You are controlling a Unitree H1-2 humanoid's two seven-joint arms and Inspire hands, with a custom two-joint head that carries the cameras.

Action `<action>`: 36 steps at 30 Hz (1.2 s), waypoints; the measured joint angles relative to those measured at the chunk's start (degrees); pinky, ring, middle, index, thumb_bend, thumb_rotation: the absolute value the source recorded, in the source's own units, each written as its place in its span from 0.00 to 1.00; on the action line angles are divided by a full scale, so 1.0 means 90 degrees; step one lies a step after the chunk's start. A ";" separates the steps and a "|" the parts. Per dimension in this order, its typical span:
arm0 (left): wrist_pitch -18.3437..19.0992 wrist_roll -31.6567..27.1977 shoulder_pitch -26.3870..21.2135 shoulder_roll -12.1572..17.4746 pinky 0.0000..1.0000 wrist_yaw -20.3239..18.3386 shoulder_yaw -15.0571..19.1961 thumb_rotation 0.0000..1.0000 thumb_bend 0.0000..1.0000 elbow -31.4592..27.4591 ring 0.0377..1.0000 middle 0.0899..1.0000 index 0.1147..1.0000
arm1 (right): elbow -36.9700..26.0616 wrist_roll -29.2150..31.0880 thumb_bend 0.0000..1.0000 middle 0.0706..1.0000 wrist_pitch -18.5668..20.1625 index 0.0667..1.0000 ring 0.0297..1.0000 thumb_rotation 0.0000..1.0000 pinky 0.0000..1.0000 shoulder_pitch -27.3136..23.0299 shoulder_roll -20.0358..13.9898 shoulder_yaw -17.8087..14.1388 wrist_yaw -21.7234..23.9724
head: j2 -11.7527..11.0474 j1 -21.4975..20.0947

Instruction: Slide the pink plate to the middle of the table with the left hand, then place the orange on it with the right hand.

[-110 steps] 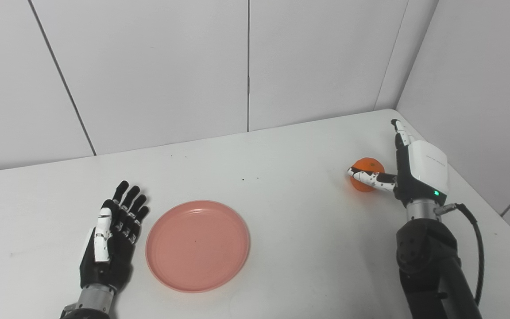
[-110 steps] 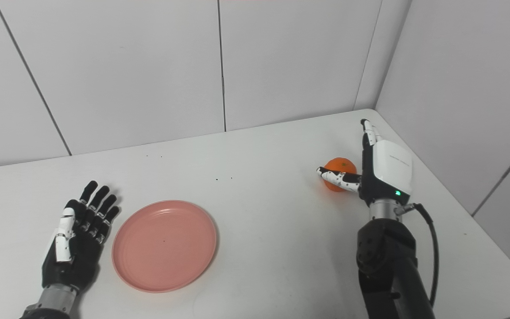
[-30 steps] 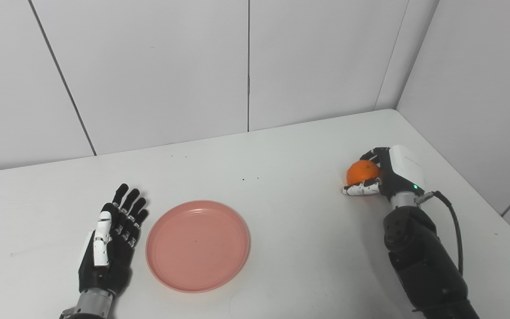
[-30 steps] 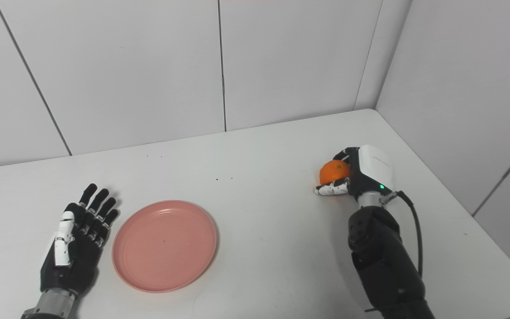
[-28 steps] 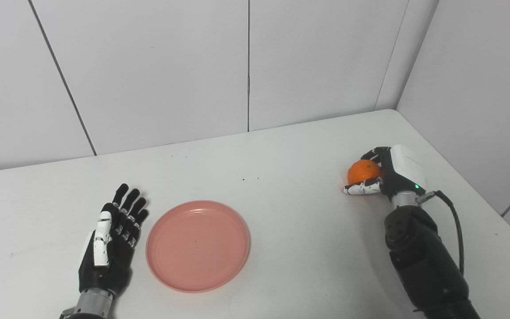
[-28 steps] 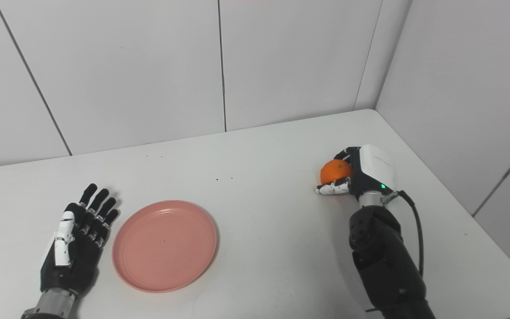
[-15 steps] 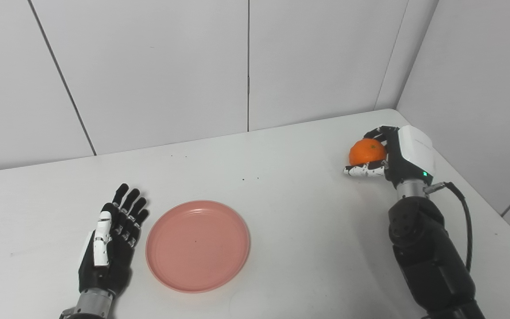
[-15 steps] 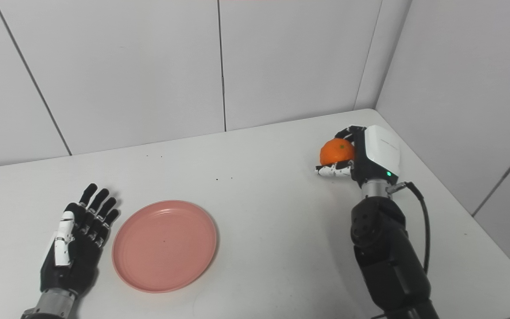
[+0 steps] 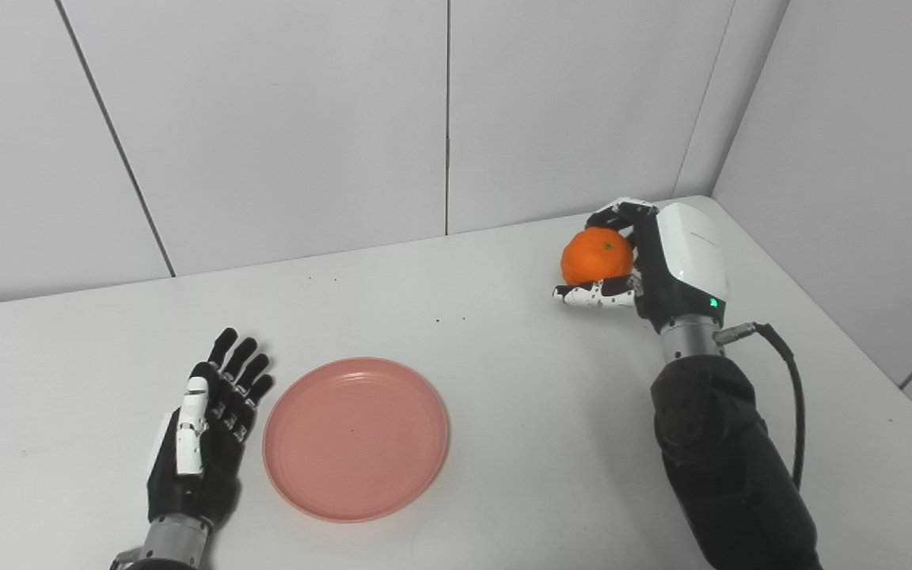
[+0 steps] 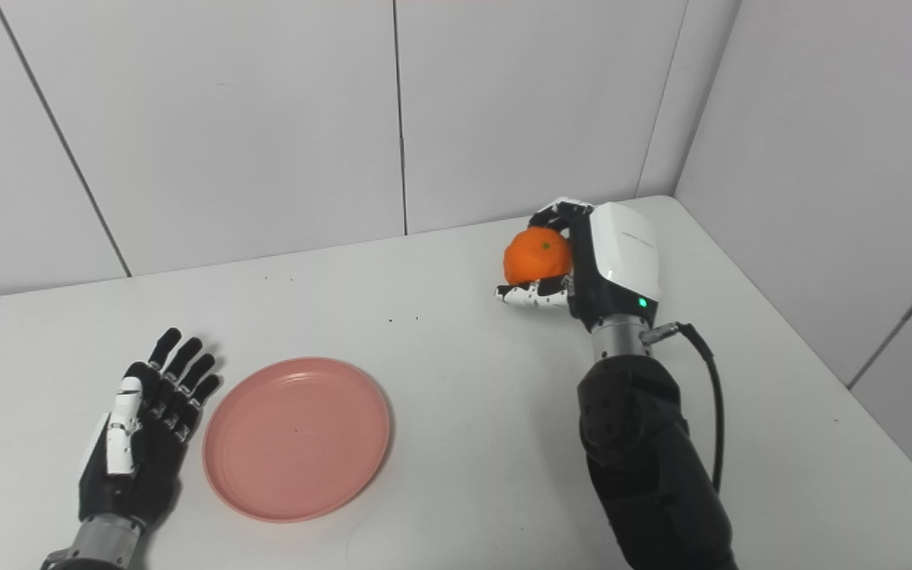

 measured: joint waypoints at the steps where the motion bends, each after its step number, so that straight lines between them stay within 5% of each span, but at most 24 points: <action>1: 0.0000 0.0053 0.0014 -0.0026 0.93 0.0032 -0.0015 1.00 0.38 -0.0023 0.93 0.94 0.92 | -0.0031 -0.0031 0.52 0.46 -0.0001 0.45 0.40 0.14 0.32 -0.0039 0.0045 0.0072 0.0022 | 0.0039 0.0135; 17: -0.0019 0.0438 0.0099 -0.0353 0.92 0.0281 -0.0277 1.00 0.39 -0.0138 0.92 0.93 0.91 | -0.0022 -0.0276 0.52 0.40 -0.0388 0.45 0.33 0.14 0.26 -0.0215 0.0797 0.1414 0.0303 | 0.0195 0.1278; 36: -0.0014 0.0814 0.0109 -0.0803 0.89 0.0661 -0.0473 1.00 0.40 -0.0151 0.90 0.91 0.90 | 0.0911 -0.0070 0.52 0.38 -0.0668 0.45 0.30 0.14 0.23 -0.0219 0.1095 0.2116 0.0689 | 0.0430 0.2529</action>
